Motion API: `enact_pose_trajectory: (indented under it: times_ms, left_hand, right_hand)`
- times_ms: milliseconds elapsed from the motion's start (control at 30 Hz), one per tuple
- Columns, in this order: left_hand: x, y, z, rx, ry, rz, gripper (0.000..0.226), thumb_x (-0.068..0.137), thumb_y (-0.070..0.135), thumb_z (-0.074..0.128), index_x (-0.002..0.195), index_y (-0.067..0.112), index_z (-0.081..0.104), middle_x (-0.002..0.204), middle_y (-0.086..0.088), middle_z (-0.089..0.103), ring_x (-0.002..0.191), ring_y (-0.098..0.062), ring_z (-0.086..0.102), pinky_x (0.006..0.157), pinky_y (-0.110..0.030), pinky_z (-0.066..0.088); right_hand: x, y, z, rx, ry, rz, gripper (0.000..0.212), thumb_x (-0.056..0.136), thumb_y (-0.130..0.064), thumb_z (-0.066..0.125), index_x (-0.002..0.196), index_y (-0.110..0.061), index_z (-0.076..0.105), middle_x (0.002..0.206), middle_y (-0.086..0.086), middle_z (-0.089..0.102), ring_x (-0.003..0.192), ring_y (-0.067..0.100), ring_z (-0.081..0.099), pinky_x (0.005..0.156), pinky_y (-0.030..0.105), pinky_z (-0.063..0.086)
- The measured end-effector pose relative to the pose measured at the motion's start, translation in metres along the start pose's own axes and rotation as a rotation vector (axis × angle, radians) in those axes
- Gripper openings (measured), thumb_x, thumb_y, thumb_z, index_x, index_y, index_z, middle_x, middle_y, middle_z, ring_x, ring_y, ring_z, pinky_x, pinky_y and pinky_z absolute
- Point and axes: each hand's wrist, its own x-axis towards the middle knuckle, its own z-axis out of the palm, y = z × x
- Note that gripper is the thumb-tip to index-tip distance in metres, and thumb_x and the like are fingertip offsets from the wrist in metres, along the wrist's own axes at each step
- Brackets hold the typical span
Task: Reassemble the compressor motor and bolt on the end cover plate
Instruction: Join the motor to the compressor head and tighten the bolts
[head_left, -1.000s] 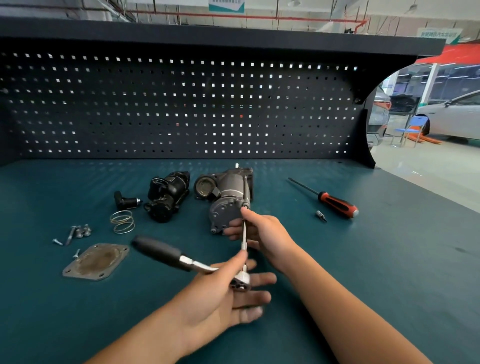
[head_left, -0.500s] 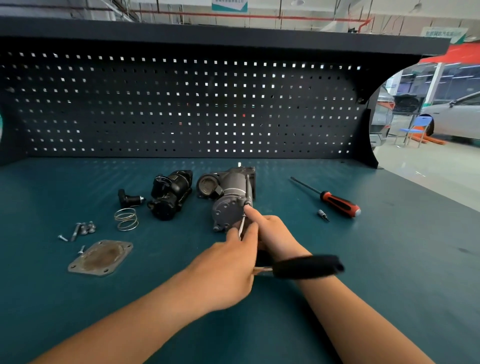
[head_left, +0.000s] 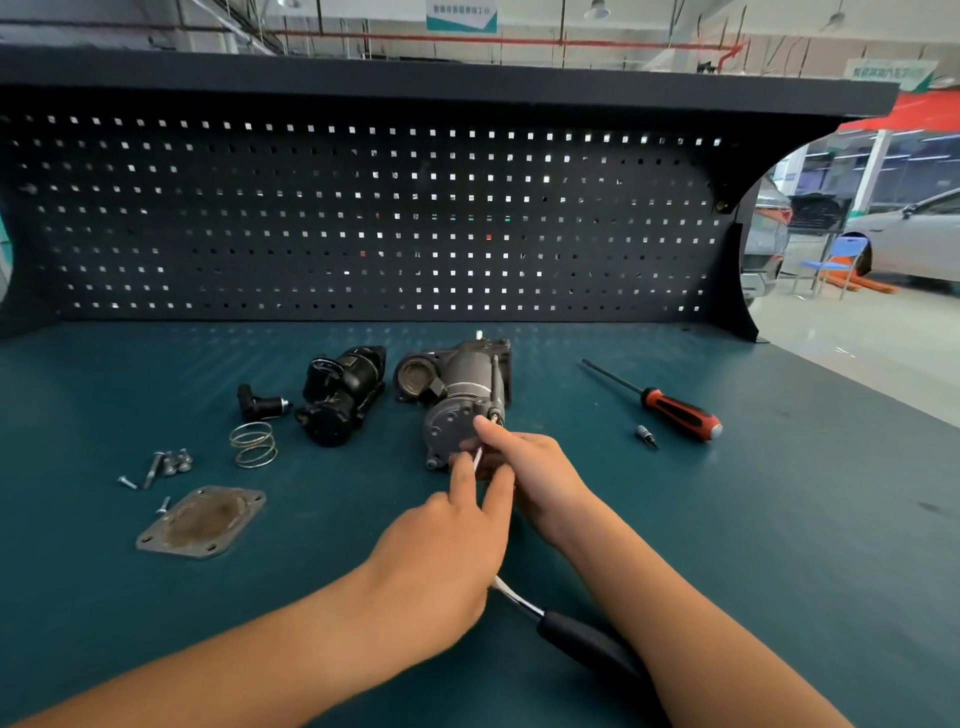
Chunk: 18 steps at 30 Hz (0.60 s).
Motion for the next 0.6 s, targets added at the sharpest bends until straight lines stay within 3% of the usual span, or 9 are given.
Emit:
enact_pose_trajectory:
  times_ms: [167,267,300,367,433,533,600]
  left_hand:
    - [0.002,-0.008,0.02,-0.279,0.212,0.077,0.093,0.091,0.017,0.052,0.141,0.034,-0.025,0.155,-0.004,-0.009,0.121,-0.027,0.045,0.094,-0.034,0.042]
    - [0.005,-0.011,0.025,-0.444,0.235,0.099,0.089,0.092,0.02,0.053,0.142,0.04,-0.018,0.154,0.008,-0.006,0.115,-0.02,0.051,0.093,-0.032,0.043]
    - [0.006,-0.011,0.023,-0.606,0.206,0.092,0.082,0.093,0.021,0.053,0.142,0.044,-0.008,0.153,0.012,0.003,0.107,-0.012,0.056,0.091,-0.028,0.045]
    - [0.005,-0.007,0.019,-1.143,0.115,0.044,0.056,0.095,0.022,0.051,0.132,0.051,0.021,0.136,0.013,0.04,0.081,0.004,0.061,0.078,-0.016,0.049]
    - [0.002,0.0,0.018,-1.688,0.032,-0.07,0.03,0.095,0.022,0.05,0.114,0.043,0.043,0.11,0.01,0.063,0.068,0.001,0.064,0.066,-0.017,0.053]
    - [0.001,0.006,0.021,-2.226,0.055,-0.234,0.018,0.092,0.022,0.049,0.106,0.031,0.055,0.088,-0.008,0.074,0.057,-0.014,0.065,0.055,-0.026,0.056]
    - [0.0,0.003,0.02,-2.52,0.053,-0.347,0.019,0.094,0.024,0.048,0.092,0.011,0.061,0.072,-0.016,0.07,0.046,-0.016,0.061,0.047,-0.027,0.055]
  right_hand:
    - [0.001,-0.001,-0.002,0.022,-0.032,0.023,0.024,0.087,-0.024,0.062,0.071,-0.007,0.069,0.078,0.011,0.07,0.064,0.016,0.064,0.058,0.019,0.05]
    - [0.003,-0.001,-0.005,0.02,-0.045,0.046,0.024,0.087,-0.026,0.063,0.072,-0.008,0.07,0.074,0.007,0.07,0.061,0.013,0.064,0.053,0.017,0.048]
    - [0.003,-0.001,-0.006,0.028,-0.046,0.053,0.024,0.087,-0.026,0.062,0.072,-0.008,0.069,0.071,0.006,0.071,0.058,0.011,0.065,0.05,0.015,0.047]
    - [0.003,-0.001,-0.006,0.048,-0.047,0.065,0.025,0.087,-0.025,0.063,0.07,-0.008,0.068,0.065,0.004,0.07,0.052,0.01,0.063,0.047,0.015,0.045]
    - [0.004,0.0,-0.007,0.024,-0.049,0.069,0.027,0.087,-0.027,0.062,0.067,-0.011,0.069,0.065,0.003,0.07,0.052,0.01,0.061,0.051,0.018,0.045]
    - [0.006,0.001,-0.01,0.038,-0.1,0.088,0.026,0.089,-0.031,0.058,0.075,-0.011,0.068,0.074,0.004,0.073,0.065,0.011,0.068,0.066,0.022,0.048]
    - [0.007,0.002,-0.008,0.066,-0.122,0.093,0.027,0.092,-0.031,0.053,0.08,-0.011,0.066,0.077,0.003,0.074,0.071,0.011,0.07,0.069,0.022,0.048]
